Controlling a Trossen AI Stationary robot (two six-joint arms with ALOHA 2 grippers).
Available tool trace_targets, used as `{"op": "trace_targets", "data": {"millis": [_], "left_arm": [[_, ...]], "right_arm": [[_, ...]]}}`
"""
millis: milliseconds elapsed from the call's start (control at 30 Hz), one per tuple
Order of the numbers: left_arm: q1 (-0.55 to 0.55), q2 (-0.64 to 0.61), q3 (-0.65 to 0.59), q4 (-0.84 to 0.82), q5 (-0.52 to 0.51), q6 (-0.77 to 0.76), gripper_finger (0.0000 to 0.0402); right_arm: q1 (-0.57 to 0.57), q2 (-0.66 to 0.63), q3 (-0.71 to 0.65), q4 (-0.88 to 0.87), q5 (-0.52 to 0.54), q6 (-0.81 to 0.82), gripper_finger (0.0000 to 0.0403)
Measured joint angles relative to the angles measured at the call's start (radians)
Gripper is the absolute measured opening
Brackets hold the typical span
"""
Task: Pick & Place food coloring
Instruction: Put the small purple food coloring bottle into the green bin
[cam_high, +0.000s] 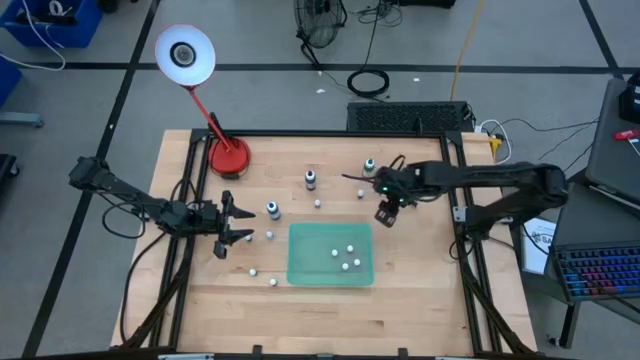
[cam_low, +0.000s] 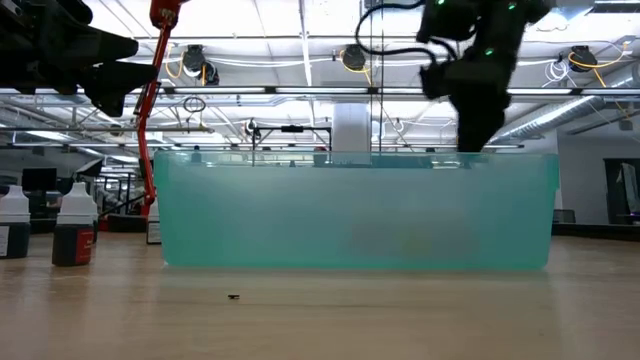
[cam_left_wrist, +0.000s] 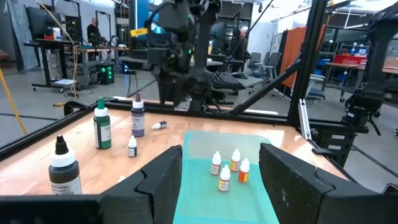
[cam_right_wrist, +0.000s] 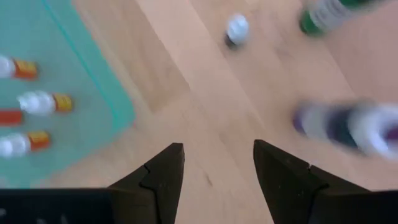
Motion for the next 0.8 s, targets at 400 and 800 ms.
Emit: {"op": "trace_targets", "data": {"millis": [400,800], "left_arm": [[0.0,0.0,0.0,0.0,0.0,0.0,0.0214],[0.0,0.0,0.0,0.0,0.0,0.0,0.0214]], "right_arm": [[-0.032,-0.159,-0.205,-0.11,0.153,0.138,0.018],[-0.114,-0.159,-0.381,0.053,0.082,0.111,0.018]]}}
